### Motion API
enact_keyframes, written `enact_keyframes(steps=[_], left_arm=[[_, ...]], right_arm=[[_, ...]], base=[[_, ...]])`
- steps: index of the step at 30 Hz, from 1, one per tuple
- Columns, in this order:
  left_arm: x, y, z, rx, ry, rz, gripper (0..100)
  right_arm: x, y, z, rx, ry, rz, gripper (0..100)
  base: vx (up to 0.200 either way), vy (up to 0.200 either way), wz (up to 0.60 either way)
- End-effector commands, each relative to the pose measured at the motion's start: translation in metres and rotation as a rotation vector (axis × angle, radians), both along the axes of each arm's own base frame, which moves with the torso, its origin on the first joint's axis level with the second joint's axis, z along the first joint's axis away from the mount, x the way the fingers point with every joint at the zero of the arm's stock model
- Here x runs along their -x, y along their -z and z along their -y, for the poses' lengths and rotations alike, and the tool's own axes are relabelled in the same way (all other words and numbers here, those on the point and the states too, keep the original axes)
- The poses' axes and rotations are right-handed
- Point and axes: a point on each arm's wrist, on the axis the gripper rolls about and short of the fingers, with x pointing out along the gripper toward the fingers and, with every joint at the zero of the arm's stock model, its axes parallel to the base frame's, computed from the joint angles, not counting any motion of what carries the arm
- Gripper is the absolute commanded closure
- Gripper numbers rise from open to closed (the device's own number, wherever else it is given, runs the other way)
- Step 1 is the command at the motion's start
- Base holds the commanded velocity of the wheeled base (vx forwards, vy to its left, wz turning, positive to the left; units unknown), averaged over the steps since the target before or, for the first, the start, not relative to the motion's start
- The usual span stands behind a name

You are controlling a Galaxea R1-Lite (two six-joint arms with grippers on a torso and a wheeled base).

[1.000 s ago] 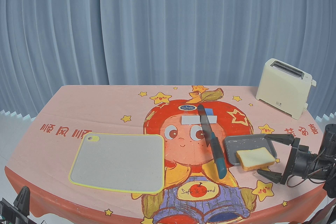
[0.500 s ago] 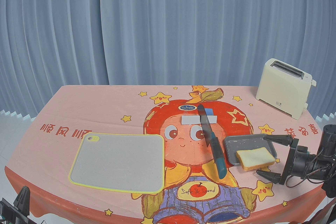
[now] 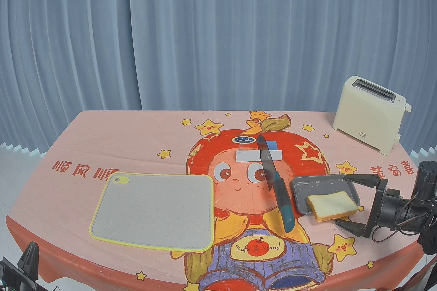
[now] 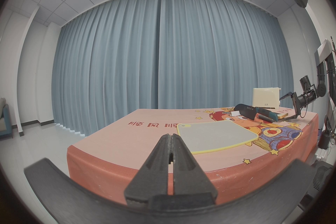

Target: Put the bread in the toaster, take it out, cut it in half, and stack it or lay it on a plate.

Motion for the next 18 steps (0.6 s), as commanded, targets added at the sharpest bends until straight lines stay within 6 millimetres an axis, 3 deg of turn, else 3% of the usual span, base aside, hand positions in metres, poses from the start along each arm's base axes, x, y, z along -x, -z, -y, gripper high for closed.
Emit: enact_keyframes(steps=[1,15,16,18], left_arm=[[-0.0007,0.0051,0.0000,0.000,0.000,-0.010,100],[-0.0007,0.0051,0.0000,0.000,0.000,-0.010,100],[-0.0007,0.0051,0.0000,0.000,0.000,-0.010,100],[-0.0007,0.0051,0.0000,0.000,0.000,-0.010,100]], right_arm=[[-0.0004,0.0004,0.0001,0.000,0.001,-0.002,0],[-0.0029,0.0054,-0.0004,0.008,-0.001,-0.026,0],[-0.0033,0.0065,-0.0007,0.009,-0.003,-0.032,100],[-0.0051,0.0099,-0.0013,0.012,-0.004,-0.050,100]], base=[[0.000,0.000,0.00],[0.000,0.000,0.00],[0.000,0.000,0.00],[0.000,0.000,0.00]])
